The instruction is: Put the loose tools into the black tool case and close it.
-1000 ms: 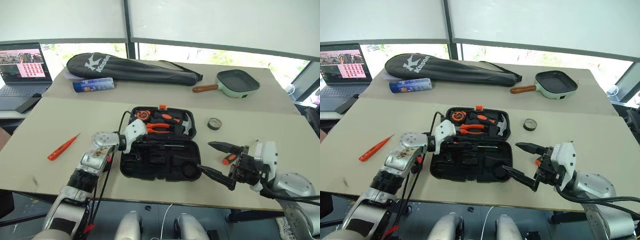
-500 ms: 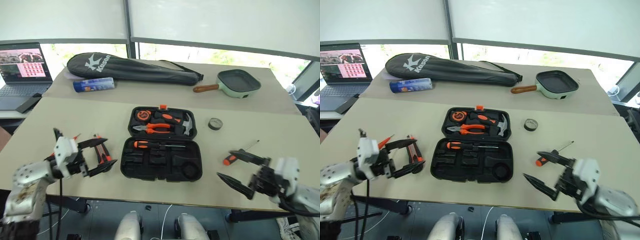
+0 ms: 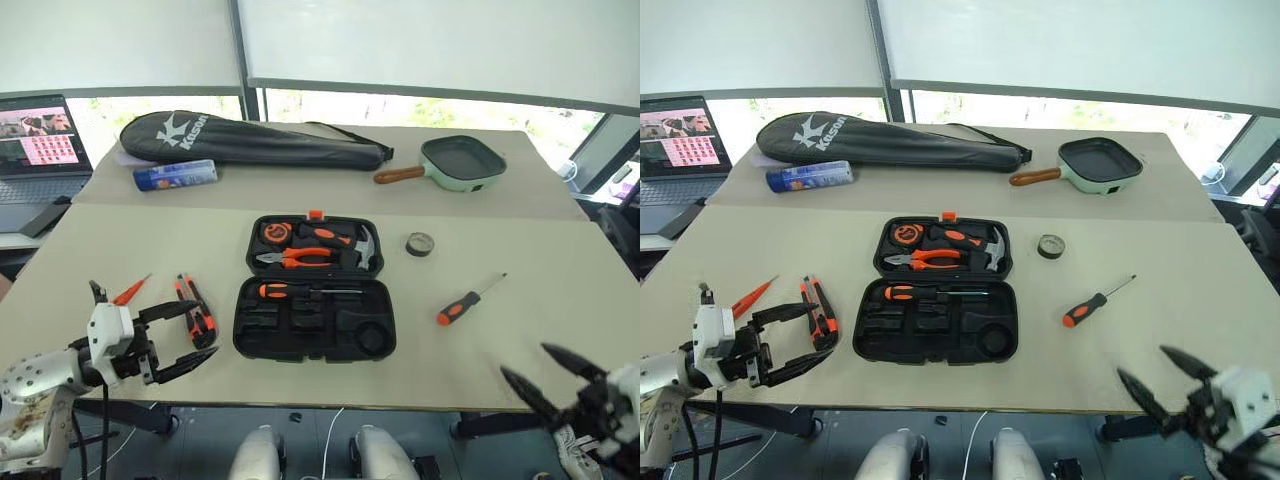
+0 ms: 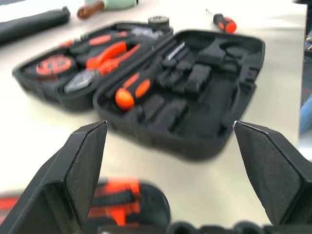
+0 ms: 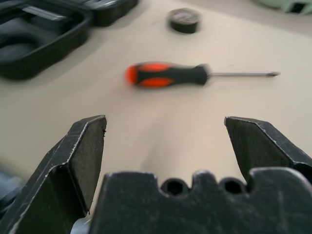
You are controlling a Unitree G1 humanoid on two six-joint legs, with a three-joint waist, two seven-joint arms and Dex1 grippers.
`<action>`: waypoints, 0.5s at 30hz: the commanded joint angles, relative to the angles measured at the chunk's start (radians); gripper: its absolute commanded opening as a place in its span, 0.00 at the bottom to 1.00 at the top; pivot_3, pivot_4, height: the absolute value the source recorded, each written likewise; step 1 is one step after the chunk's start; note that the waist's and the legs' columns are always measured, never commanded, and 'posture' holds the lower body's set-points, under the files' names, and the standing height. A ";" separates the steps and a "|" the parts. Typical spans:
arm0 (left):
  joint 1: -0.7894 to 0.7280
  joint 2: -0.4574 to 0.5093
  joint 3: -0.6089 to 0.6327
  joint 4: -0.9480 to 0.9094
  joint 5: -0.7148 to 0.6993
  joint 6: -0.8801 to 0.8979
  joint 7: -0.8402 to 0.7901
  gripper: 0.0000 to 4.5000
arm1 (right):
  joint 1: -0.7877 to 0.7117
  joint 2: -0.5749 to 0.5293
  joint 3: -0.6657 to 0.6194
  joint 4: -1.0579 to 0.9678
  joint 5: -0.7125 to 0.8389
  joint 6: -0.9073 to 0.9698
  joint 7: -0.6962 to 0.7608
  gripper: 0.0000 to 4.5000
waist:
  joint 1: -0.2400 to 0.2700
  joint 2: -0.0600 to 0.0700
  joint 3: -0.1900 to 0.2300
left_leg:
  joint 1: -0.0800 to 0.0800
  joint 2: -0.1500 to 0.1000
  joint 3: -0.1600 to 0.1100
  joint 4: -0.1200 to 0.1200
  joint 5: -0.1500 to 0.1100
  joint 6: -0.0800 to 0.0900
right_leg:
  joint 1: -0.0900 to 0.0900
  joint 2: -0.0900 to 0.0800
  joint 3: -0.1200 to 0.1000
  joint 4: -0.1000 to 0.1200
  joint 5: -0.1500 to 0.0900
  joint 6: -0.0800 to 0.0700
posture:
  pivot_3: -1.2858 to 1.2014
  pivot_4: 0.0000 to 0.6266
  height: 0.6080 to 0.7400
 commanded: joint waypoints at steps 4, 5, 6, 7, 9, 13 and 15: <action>-0.126 0.012 -0.088 -0.161 -0.100 0.083 0.000 0.98 | -0.437 -0.144 0.096 -0.042 0.325 0.828 -0.389 1.00 | 0.004 -0.001 0.001 | -0.003 -0.001 0.000 0.000 0.000 0.000 | -0.003 0.001 0.000 0.000 0.003 0.003 | 0.52 0.24 1.00; -0.142 0.011 -0.099 -0.180 -0.107 0.096 0.005 0.98 | -0.487 -0.149 0.111 -0.029 0.328 0.910 -0.430 1.00 | 0.009 -0.001 0.001 | -0.005 0.000 -0.001 0.000 0.000 0.001 | -0.004 0.002 0.000 0.000 0.004 0.006 | 0.52 0.24 1.00; -0.153 0.012 -0.108 -0.198 -0.115 0.108 0.009 0.98 | -0.537 -0.127 0.107 -0.015 0.337 0.969 -0.475 1.00 | 0.015 -0.001 0.001 | -0.007 -0.001 -0.002 0.000 0.000 0.001 | -0.005 0.002 -0.001 0.000 0.005 0.007 | 0.52 0.24 1.00; -0.168 0.012 -0.124 -0.224 -0.125 0.126 0.013 0.98 | -0.609 -0.074 0.096 0.009 0.334 1.032 -0.540 1.00 | 0.017 -0.001 0.000 | -0.009 -0.002 -0.001 0.000 0.000 0.001 | -0.008 0.002 -0.002 0.000 0.005 0.007 | 0.52 0.24 1.00; -0.190 0.013 -0.153 -0.269 -0.140 0.154 0.017 0.98 | -0.761 0.065 0.026 0.068 0.283 1.216 -0.659 1.00 | 0.015 -0.001 0.000 | -0.015 -0.004 -0.002 -0.002 0.000 0.001 | -0.012 0.003 -0.001 -0.001 0.005 0.008 | 0.52 0.24 1.00; -0.203 0.005 -0.180 -0.318 -0.148 0.176 0.043 0.98 | -0.814 0.095 0.076 0.094 0.254 1.299 -0.738 1.00 | 0.003 -0.002 -0.001 | -0.018 -0.004 -0.003 -0.002 0.000 0.001 | -0.014 0.003 -0.001 -0.002 0.006 0.010 | 0.52 0.24 1.00; -0.200 0.003 -0.184 -0.332 -0.151 0.182 0.050 0.98 | -0.815 0.096 0.092 0.115 0.267 1.303 -0.768 1.00 | 0.005 -0.004 -0.002 | -0.017 -0.004 -0.003 -0.002 -0.001 0.003 | -0.012 0.003 -0.002 -0.004 0.006 0.010 | 0.52 0.24 1.00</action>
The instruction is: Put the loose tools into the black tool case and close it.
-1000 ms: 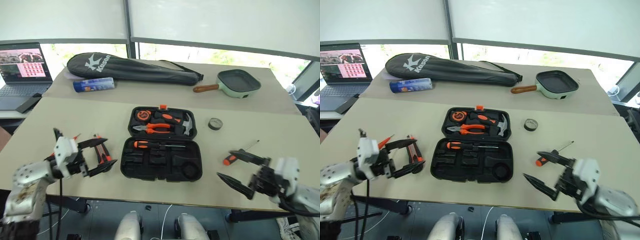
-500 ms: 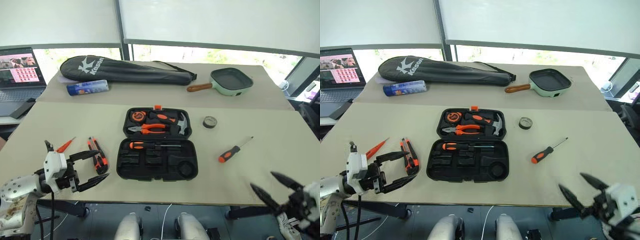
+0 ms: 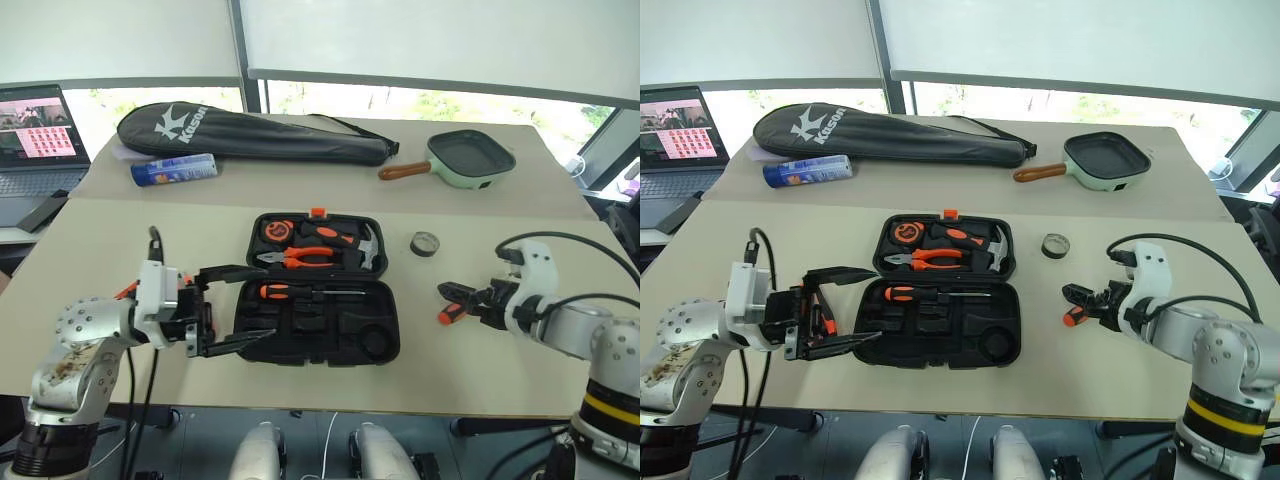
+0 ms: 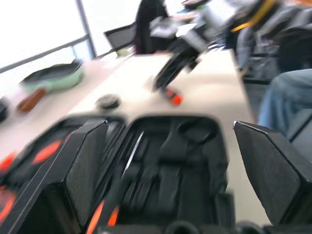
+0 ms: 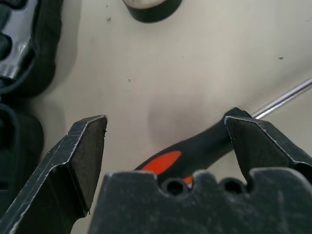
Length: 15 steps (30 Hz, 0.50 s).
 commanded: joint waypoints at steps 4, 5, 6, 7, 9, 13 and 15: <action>0.010 -0.013 -0.006 -0.055 -0.019 -0.003 0.027 0.98 | 0.014 0.016 0.046 0.081 -0.005 0.049 -0.116 1.00 | 0.000 -0.007 -0.004 | 0.002 0.000 0.000 0.001 0.000 0.000 | 0.003 0.000 -0.001 -0.001 0.000 0.001 | 0.52 0.24 1.00; 0.010 -0.022 -0.005 -0.056 -0.025 -0.016 0.019 0.98 | 0.013 0.011 0.049 0.090 -0.002 0.049 -0.125 1.00 | 0.000 -0.008 -0.005 | 0.003 0.000 0.000 0.001 0.000 0.000 | 0.004 0.000 -0.001 -0.001 0.001 0.001 | 0.52 0.24 1.00; 0.012 -0.019 -0.005 -0.058 -0.026 -0.014 0.018 0.98 | 0.012 0.008 0.047 0.092 -0.006 0.049 -0.137 1.00 | 0.001 -0.009 -0.006 | 0.004 0.000 0.000 0.001 0.000 0.000 | 0.005 0.000 -0.001 -0.001 0.001 0.001 | 0.52 0.24 1.00; 0.018 -0.005 -0.005 -0.064 -0.036 0.011 0.015 0.98 | 0.016 0.000 0.045 0.096 -0.002 0.049 -0.147 1.00 | 0.001 -0.010 -0.006 | 0.005 0.000 0.000 0.001 0.000 0.000 | 0.006 0.000 -0.001 -0.001 0.001 0.001 | 0.52 0.24 1.00; 0.021 0.005 -0.003 -0.068 -0.039 0.026 0.014 0.98 | 0.027 -0.006 0.028 0.099 0.020 0.049 -0.164 1.00 | 0.002 -0.012 -0.007 | 0.008 0.001 0.001 0.001 0.000 0.000 | 0.010 0.000 -0.002 -0.002 0.000 0.001 | 0.52 0.24 1.00; 0.016 -0.008 -0.004 -0.061 -0.028 0.006 0.024 0.98 | 0.079 -0.055 0.030 0.096 0.100 0.049 -0.183 1.00 | 0.011 -0.012 -0.008 | 0.010 0.001 0.000 0.001 0.000 0.000 | 0.013 -0.001 -0.003 -0.004 0.000 0.001 | 0.52 0.24 1.00; 0.012 -0.013 -0.006 -0.058 -0.026 0.001 0.027 0.98 | 0.093 -0.061 0.020 0.098 0.136 0.049 -0.209 1.00 | 0.013 -0.016 -0.010 | 0.010 0.001 0.001 0.001 0.000 0.000 | 0.015 -0.001 -0.004 -0.006 0.000 0.001 | 0.52 0.24 1.00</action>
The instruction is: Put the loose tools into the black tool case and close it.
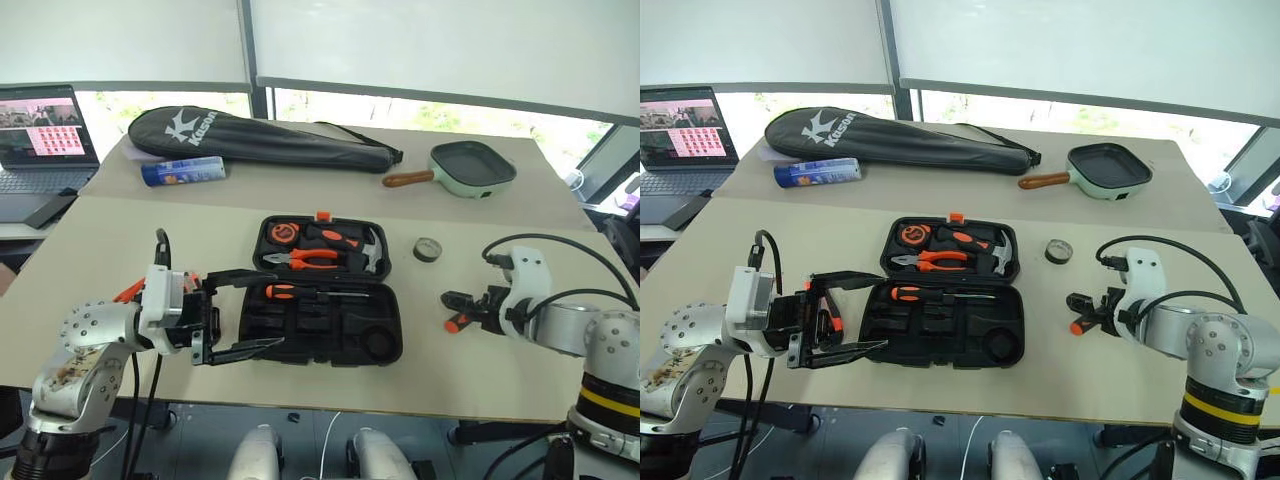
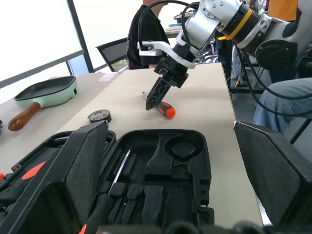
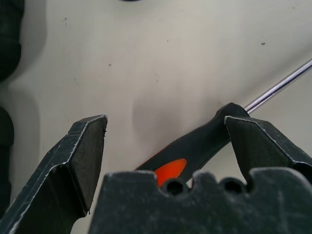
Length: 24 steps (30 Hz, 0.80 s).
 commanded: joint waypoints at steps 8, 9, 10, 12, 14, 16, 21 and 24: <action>-0.014 -0.026 -0.012 -0.004 0.001 -0.029 0.004 0.98 | 0.081 0.002 -0.049 0.061 0.144 0.036 -0.172 1.00 | -0.009 0.000 -0.003 | 0.000 0.001 -0.002 -0.002 0.000 0.000 | 0.000 0.001 0.001 -0.005 0.000 0.000 | 0.52 0.24 1.00; -0.016 -0.029 -0.015 -0.002 0.001 -0.030 0.004 0.98 | 0.081 0.005 -0.049 0.062 0.156 0.036 -0.182 1.00 | -0.009 0.000 -0.003 | -0.001 0.001 -0.002 -0.002 0.000 0.000 | 0.000 0.001 0.001 -0.005 0.000 0.000 | 0.52 0.24 1.00; -0.018 -0.033 -0.019 -0.001 0.003 -0.030 0.005 0.98 | 0.083 0.007 -0.048 0.064 0.164 0.036 -0.191 1.00 | -0.010 0.000 -0.003 | -0.001 0.001 -0.002 -0.002 0.000 0.000 | 0.000 0.001 0.001 -0.006 0.000 0.000 | 0.52 0.24 1.00; -0.021 -0.037 -0.025 0.002 0.006 -0.033 0.005 1.00 | 0.087 0.003 -0.049 0.069 0.178 0.036 -0.207 0.88 | -0.009 0.000 -0.003 | -0.001 0.000 -0.002 -0.003 0.000 0.001 | 0.000 0.001 0.001 -0.007 0.000 0.000 | 0.52 0.24 1.00; -0.025 -0.038 -0.028 0.009 0.005 -0.035 0.002 1.00 | 0.097 -0.008 -0.052 0.070 0.196 0.036 -0.219 0.75 | -0.009 0.000 -0.003 | -0.002 0.001 -0.002 -0.003 0.000 0.001 | 0.000 0.001 0.001 -0.007 0.000 0.001 | 0.52 0.24 1.00; -0.028 -0.036 -0.027 0.020 0.002 -0.037 -0.005 1.00 | 0.108 -0.014 -0.069 0.063 0.213 0.036 -0.232 0.62 | -0.009 0.000 -0.003 | -0.002 0.001 -0.002 -0.003 0.000 0.001 | 0.000 0.001 0.001 -0.008 0.000 0.001 | 0.52 0.24 1.00; -0.025 -0.035 -0.028 0.037 0.000 -0.041 -0.020 1.00 | 0.146 -0.005 -0.124 0.028 0.241 0.036 -0.262 0.25 | -0.012 0.000 -0.003 | -0.002 0.001 -0.002 -0.006 0.000 0.001 | -0.001 0.001 0.001 -0.008 0.000 0.000 | 0.52 0.24 1.00; -0.019 -0.037 -0.030 0.049 0.000 -0.043 -0.029 1.00 | 0.174 -0.008 -0.202 0.008 0.265 0.036 -0.289 0.18 | -0.009 0.000 -0.003 | -0.002 0.001 -0.003 -0.006 0.000 0.001 | -0.001 0.001 0.000 -0.008 0.000 0.000 | 0.52 0.24 1.00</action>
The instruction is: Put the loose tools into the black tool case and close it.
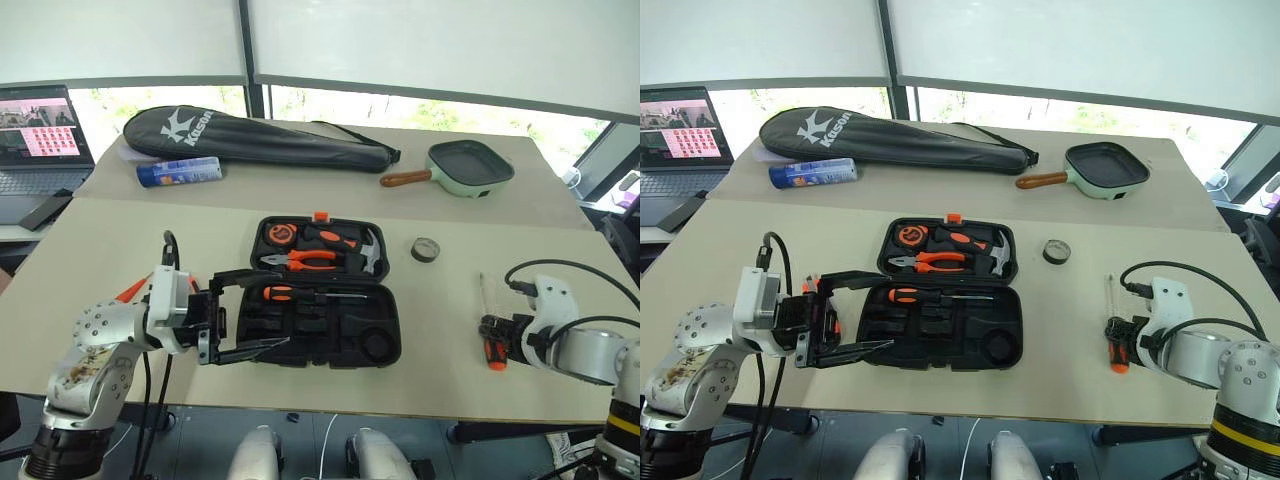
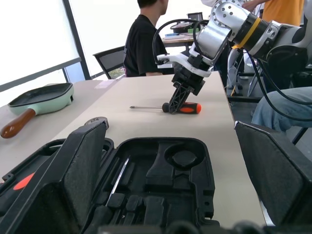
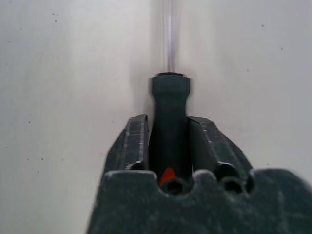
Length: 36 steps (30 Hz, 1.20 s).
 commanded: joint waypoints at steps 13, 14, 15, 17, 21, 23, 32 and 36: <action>0.060 0.026 0.040 0.075 0.023 -0.037 -0.027 1.00 | -0.184 -0.329 0.577 -0.267 -0.496 -0.928 1.266 0.18 | -0.034 0.023 0.011 | -0.007 0.003 -0.001 -0.001 0.001 0.001 | -0.012 0.008 0.004 0.002 0.001 -0.001 | 0.52 0.24 1.00; 0.063 0.028 0.041 0.078 0.025 -0.038 -0.027 1.00 | -0.213 -0.344 0.652 -0.240 -0.558 -0.974 1.315 0.18 | -0.031 0.022 0.011 | -0.007 0.003 -0.001 -0.001 0.001 0.001 | -0.013 0.007 0.004 0.002 0.001 -0.001 | 0.52 0.24 1.00; 0.072 0.033 0.045 0.080 0.027 -0.040 -0.029 1.00 | -0.271 -0.329 0.730 -0.205 -0.610 -0.992 1.344 0.18 | -0.027 0.021 0.011 | -0.007 0.003 0.000 -0.001 0.001 0.001 | -0.013 0.006 0.003 0.002 0.001 -0.002 | 0.52 0.24 1.00; 0.108 0.046 0.066 0.079 0.034 -0.047 -0.033 1.00 | -0.417 -0.265 0.892 -0.140 -0.701 -0.943 1.364 0.18 | -0.027 0.021 0.012 | -0.008 0.000 0.002 0.000 0.001 0.001 | -0.014 0.001 0.004 0.003 0.002 -0.001 | 0.52 0.24 1.00; 0.178 0.065 0.109 0.073 0.043 -0.059 -0.032 1.00 | -0.594 -0.200 1.093 -0.059 -0.867 -0.877 1.405 0.18 | -0.031 0.020 0.014 | -0.009 0.000 0.005 0.001 0.001 0.001 | -0.017 0.000 0.006 0.004 0.002 0.000 | 0.52 0.24 1.00; 0.207 0.069 0.124 0.067 0.045 -0.062 -0.029 1.00 | -0.641 -0.192 1.147 -0.029 -0.931 -0.867 1.417 0.18 | -0.018 0.019 0.014 | -0.011 0.000 0.004 0.001 0.001 0.001 | -0.021 -0.001 0.005 0.010 0.002 0.000 | 0.52 0.24 1.00; 0.269 0.064 0.151 0.031 0.039 -0.062 0.003 1.00 | -0.699 -0.186 1.265 0.008 -1.079 -0.832 1.526 0.18 | -0.001 0.019 0.014 | -0.021 -0.001 0.005 0.005 0.001 0.000 | -0.033 -0.001 0.004 0.017 0.001 -0.001 | 0.52 0.24 1.00; 0.273 0.065 0.152 0.022 0.037 -0.058 0.013 1.00 | -0.698 -0.154 1.275 -0.003 -1.099 -0.796 1.542 0.18 | -0.001 0.019 0.014 | -0.021 -0.001 0.005 0.007 0.001 0.000 | -0.032 -0.001 0.004 0.018 0.001 -0.001 | 0.52 0.24 1.00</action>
